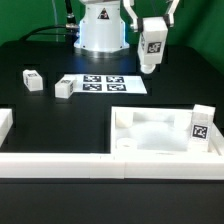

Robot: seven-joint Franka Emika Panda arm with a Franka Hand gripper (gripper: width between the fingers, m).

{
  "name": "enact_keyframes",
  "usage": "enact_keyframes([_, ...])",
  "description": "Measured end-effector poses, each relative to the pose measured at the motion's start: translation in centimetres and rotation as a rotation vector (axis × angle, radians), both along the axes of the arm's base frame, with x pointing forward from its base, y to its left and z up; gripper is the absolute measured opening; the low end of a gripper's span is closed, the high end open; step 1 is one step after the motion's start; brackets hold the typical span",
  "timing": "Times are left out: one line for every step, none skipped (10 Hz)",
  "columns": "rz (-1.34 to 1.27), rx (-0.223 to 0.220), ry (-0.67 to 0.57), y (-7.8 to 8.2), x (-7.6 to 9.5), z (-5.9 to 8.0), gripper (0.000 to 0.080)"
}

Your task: Assemble square table

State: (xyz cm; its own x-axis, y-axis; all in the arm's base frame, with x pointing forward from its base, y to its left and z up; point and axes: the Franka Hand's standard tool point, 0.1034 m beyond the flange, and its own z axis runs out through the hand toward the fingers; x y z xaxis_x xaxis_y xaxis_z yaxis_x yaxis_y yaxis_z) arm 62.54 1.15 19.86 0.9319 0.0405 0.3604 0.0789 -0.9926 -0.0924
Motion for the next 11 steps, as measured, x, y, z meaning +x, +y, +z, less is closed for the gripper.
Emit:
enact_keyframes([0.0, 0.0, 0.0, 0.0, 0.0, 0.0, 0.029])
enact_keyframes([0.0, 0.0, 0.0, 0.0, 0.0, 0.0, 0.029])
enact_keyframes([0.0, 0.0, 0.0, 0.0, 0.0, 0.0, 0.029])
enact_keyframes([0.0, 0.0, 0.0, 0.0, 0.0, 0.0, 0.029])
enact_keyframes([0.0, 0.0, 0.0, 0.0, 0.0, 0.0, 0.029])
enact_keyframes([0.0, 0.0, 0.0, 0.0, 0.0, 0.0, 0.029])
enact_keyframes([0.0, 0.0, 0.0, 0.0, 0.0, 0.0, 0.029])
enact_keyframes([0.0, 0.0, 0.0, 0.0, 0.0, 0.0, 0.029])
enact_keyframes([0.0, 0.0, 0.0, 0.0, 0.0, 0.0, 0.029])
enact_keyframes([0.0, 0.0, 0.0, 0.0, 0.0, 0.0, 0.029])
enact_keyframes([0.013, -0.052, -0.098, -1.2, 0.8, 0.2, 0.029])
